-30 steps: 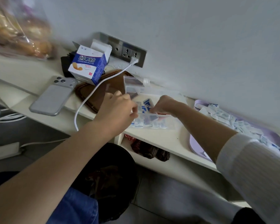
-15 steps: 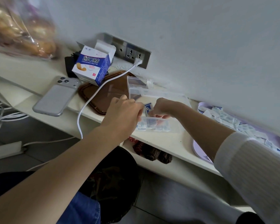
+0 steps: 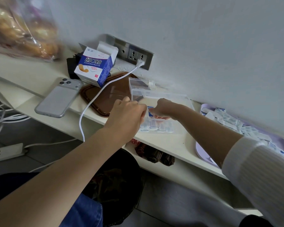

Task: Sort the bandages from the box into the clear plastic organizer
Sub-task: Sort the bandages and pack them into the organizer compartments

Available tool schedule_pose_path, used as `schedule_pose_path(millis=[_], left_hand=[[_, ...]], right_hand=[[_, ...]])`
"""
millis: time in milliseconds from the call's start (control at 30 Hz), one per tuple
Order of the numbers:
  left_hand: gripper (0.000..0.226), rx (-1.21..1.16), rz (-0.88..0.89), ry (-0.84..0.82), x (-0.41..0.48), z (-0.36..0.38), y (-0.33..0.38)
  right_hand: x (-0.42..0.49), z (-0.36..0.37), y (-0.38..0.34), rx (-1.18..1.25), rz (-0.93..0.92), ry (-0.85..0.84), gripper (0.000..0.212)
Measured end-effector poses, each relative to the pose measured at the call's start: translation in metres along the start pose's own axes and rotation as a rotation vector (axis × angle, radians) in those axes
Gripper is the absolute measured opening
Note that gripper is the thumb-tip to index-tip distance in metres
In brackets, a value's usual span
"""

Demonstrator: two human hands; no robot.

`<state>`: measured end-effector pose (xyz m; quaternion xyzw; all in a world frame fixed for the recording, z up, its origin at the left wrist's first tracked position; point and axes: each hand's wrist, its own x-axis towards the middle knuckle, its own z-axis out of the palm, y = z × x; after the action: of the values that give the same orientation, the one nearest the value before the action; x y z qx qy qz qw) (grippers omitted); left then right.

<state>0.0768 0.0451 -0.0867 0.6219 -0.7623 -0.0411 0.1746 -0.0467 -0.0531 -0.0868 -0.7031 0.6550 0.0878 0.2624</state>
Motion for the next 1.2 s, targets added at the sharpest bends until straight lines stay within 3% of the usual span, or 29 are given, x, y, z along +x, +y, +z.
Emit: schedule_pose_path(millis=[133, 300, 400, 600, 733, 800, 933, 1100, 1200], left_hand=[[0.004, -0.01, 0.002, 0.004, 0.0, -0.001, 0.0], [0.012, -0.011, -0.008, -0.015, 0.001, -0.002, 0.001], [0.004, 0.023, -0.005, -0.013, 0.001, 0.0, 0.001], [0.011, 0.242, 0.044, 0.02, 0.001, 0.007, 0.01], [0.013, 0.327, 0.121, 0.13, 0.001, 0.015, 0.022], [0.022, 0.329, 0.161, 0.184, 0.003, 0.022, 0.029], [0.027, 0.28, 0.296, 0.233, 0.0, 0.039, 0.058], [0.025, 0.19, 0.389, 0.059, 0.001, 0.078, 0.109], [0.017, 0.153, 0.409, -0.051, 0.012, 0.097, 0.138]], right_hand=[[0.0, -0.001, 0.003, 0.035, -0.001, 0.012, 0.022], [0.0, -0.003, 0.011, 0.039, -0.087, 0.077, 0.03], [-0.011, -0.005, 0.018, 0.003, -0.217, 0.235, 0.033], [-0.05, 0.003, 0.062, -0.214, -0.521, 0.629, 0.024], [-0.07, 0.004, 0.112, -0.265, -0.587, 0.767, 0.02], [-0.075, 0.004, 0.144, -0.332, -0.534, 0.745, 0.018], [-0.085, 0.007, 0.207, -0.371, -0.301, 0.516, 0.033], [-0.088, 0.01, 0.278, -0.34, 0.01, 0.328, 0.072], [-0.088, 0.005, 0.3, -0.248, 0.078, 0.206, 0.101]])
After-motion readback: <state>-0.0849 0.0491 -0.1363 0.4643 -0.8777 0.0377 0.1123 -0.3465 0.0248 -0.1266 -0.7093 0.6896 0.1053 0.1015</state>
